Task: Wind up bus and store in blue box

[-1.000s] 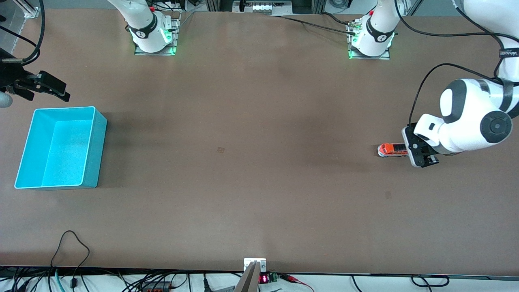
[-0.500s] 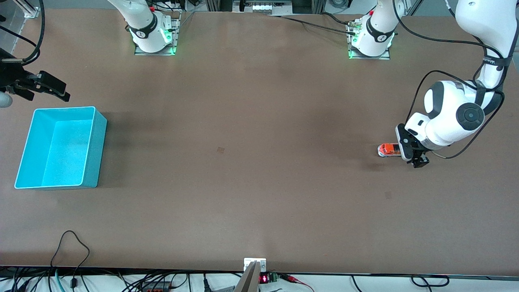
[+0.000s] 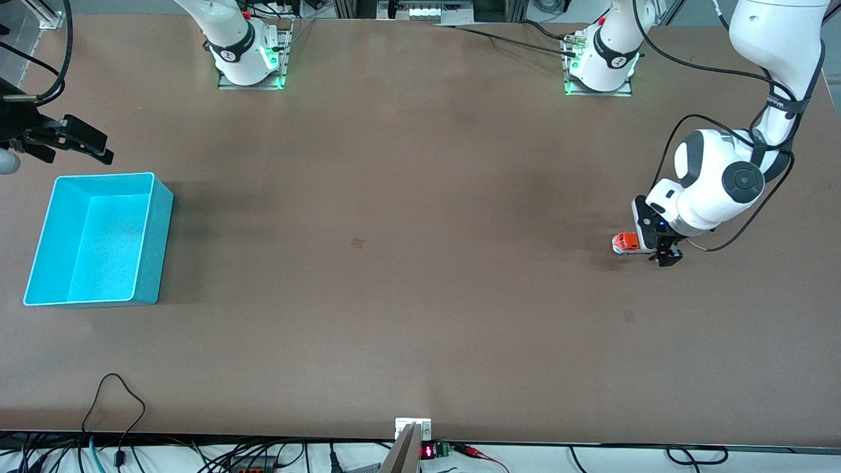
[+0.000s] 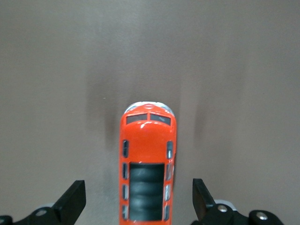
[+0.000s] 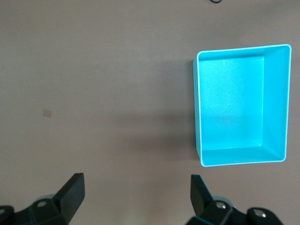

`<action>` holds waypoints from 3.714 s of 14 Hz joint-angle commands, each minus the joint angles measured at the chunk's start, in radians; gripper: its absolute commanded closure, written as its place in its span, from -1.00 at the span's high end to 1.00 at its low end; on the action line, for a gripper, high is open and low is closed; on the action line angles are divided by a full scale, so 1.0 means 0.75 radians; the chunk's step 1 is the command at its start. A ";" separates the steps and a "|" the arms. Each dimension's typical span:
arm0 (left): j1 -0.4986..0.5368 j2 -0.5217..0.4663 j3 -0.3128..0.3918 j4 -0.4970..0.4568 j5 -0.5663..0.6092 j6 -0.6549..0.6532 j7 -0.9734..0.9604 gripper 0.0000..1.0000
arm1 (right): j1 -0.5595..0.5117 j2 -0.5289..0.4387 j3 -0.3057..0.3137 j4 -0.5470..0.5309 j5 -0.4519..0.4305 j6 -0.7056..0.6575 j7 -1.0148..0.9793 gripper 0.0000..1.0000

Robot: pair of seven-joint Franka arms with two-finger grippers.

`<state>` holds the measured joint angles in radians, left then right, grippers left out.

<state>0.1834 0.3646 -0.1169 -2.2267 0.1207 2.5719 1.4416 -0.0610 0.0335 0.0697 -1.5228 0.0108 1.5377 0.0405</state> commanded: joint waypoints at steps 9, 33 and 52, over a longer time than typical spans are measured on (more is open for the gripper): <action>0.017 0.040 -0.012 -0.029 0.031 0.078 0.031 0.08 | 0.002 -0.016 0.005 -0.009 0.000 -0.003 0.022 1.00; 0.180 0.234 0.082 0.124 0.040 0.062 0.411 -0.38 | 0.000 -0.016 0.003 -0.009 0.000 -0.005 0.024 1.00; 0.365 0.071 0.025 0.344 0.042 -0.461 0.544 1.00 | 0.002 -0.016 0.005 -0.009 0.002 -0.005 0.024 1.00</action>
<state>0.4525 0.4791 -0.0634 -2.0320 0.1214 2.3748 1.8478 -0.0610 0.0334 0.0693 -1.5228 0.0108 1.5375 0.0414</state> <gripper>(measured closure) 0.013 0.000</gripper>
